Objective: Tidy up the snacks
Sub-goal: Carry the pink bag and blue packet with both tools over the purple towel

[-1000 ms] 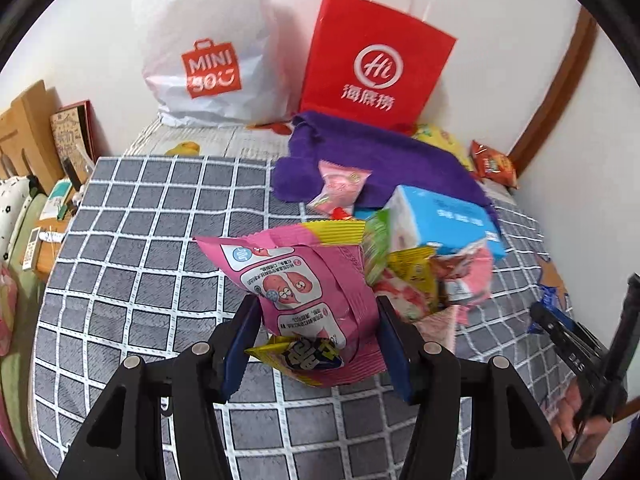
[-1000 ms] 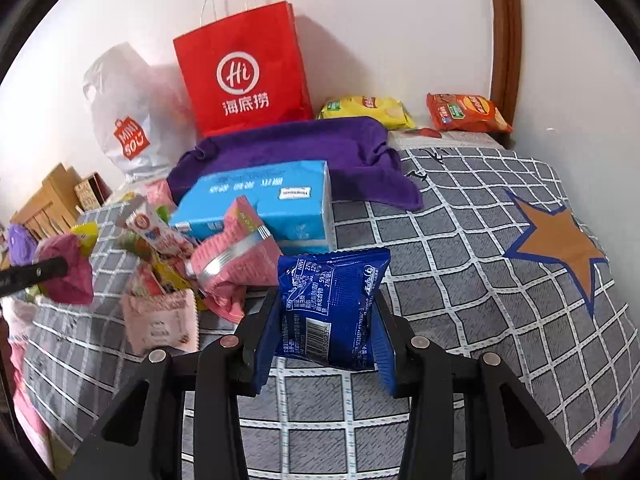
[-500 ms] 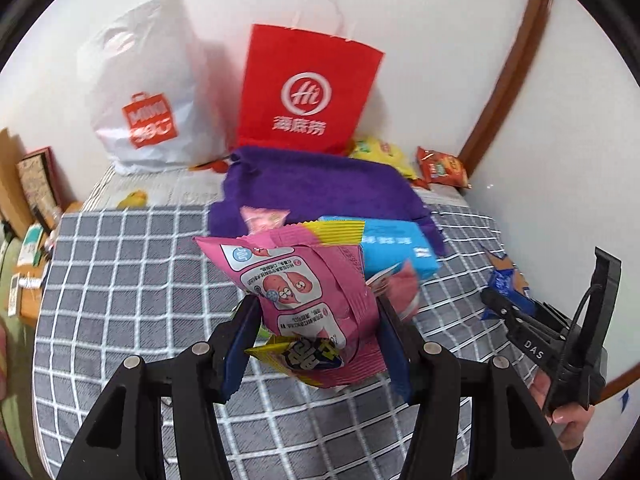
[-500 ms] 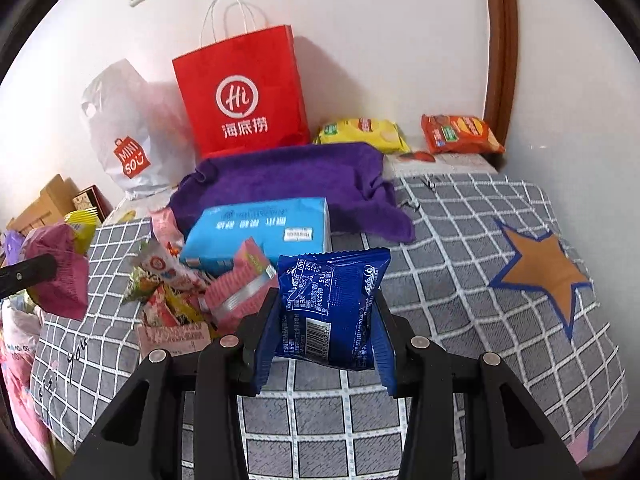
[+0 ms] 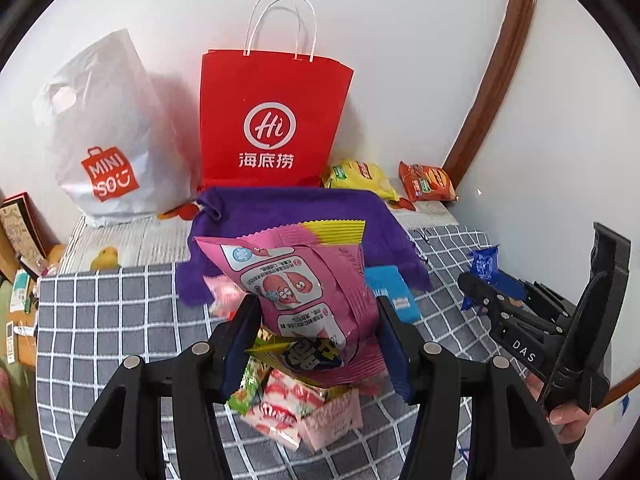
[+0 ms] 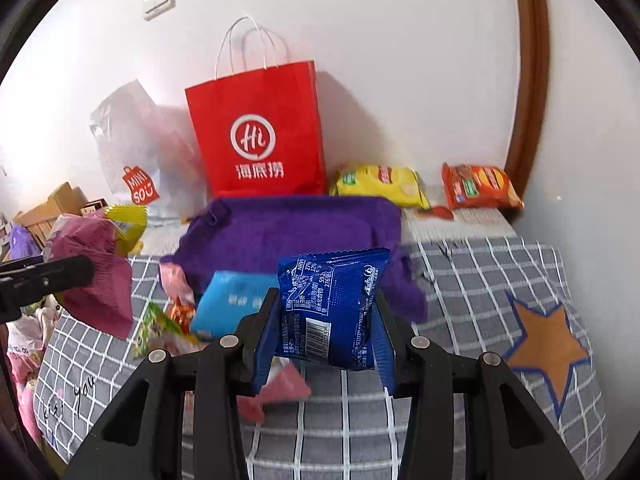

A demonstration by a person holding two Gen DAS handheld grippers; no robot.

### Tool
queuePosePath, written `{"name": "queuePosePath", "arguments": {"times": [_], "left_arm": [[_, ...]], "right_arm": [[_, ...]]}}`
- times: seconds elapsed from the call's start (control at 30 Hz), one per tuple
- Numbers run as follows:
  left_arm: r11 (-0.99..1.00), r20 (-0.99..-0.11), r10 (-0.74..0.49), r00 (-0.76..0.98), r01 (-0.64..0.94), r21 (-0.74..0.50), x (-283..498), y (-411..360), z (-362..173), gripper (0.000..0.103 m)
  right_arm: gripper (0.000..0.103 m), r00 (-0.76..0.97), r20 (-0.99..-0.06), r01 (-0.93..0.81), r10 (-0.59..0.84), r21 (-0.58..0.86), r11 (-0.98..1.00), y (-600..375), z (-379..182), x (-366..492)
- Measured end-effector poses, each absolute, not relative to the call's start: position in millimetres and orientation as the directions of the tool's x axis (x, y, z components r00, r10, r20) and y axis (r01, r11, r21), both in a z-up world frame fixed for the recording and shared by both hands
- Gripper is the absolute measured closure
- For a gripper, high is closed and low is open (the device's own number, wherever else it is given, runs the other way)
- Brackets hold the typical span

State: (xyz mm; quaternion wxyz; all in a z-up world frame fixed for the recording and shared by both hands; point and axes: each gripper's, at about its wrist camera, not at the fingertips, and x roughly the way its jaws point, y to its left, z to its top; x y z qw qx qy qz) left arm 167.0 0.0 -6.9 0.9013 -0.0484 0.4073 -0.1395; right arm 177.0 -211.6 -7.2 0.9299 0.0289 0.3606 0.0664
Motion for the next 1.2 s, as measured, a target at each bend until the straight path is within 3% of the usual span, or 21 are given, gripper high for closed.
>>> {"name": "queuePosePath", "arguments": {"times": [0.7,1.2], "left_arm": [[0.971,-0.747,-0.239,0.62,0.139,-0.195,277.0,15.3,-0.8,0.048],[0.975,-0.799,-0.217,0.561,0.091,-0.201,352.6,20.8,-47.8,0.048]], "right_arm": [[0.06,0.734,-0.645,-0.23,0.214,0.06,0.971,-175.8,26.6,290.8],[0.06,0.683,-0.688,-0.253,0.244,0.091,0.963,-179.9,-12.4,362.1]]}}
